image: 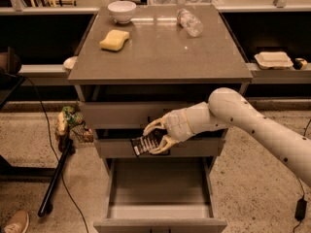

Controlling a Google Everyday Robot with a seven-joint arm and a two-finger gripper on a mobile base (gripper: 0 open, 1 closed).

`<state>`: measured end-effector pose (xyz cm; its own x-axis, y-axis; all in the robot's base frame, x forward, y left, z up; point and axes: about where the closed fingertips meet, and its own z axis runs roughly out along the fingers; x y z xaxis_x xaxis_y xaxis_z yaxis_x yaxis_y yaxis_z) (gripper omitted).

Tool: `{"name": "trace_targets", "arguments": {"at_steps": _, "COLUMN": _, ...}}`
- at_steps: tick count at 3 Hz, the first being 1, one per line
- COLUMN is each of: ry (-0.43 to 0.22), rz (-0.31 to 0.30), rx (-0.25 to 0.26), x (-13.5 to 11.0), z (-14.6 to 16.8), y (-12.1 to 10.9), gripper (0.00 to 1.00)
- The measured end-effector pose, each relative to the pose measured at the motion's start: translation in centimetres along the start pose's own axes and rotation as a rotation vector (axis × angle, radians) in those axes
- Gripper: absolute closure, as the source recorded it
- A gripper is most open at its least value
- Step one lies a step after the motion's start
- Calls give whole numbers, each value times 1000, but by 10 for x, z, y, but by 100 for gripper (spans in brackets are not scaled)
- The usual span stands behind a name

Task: Pick rxbar chocolate from bottom drawer and place on counter

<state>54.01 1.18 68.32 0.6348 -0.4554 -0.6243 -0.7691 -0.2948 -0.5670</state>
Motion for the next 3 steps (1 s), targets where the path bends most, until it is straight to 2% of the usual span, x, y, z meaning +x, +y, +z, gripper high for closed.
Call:
{"name": "trace_targets", "arguments": {"at_steps": 1, "ry": 17, "rz": -30, "rx": 81, "x": -9, "z": -34, "y": -20, "gripper": 100}}
{"name": "trace_targets", "arguments": {"at_steps": 2, "ry": 81, "rz": -79, "rx": 200, "x": -27, "z": -94, "y": -58, "gripper": 100}}
{"name": "trace_targets", "arguments": {"at_steps": 3, "ry": 134, "rz": -43, "rx": 301, "x": -30, "z": -137, "y": -89, "gripper": 100}}
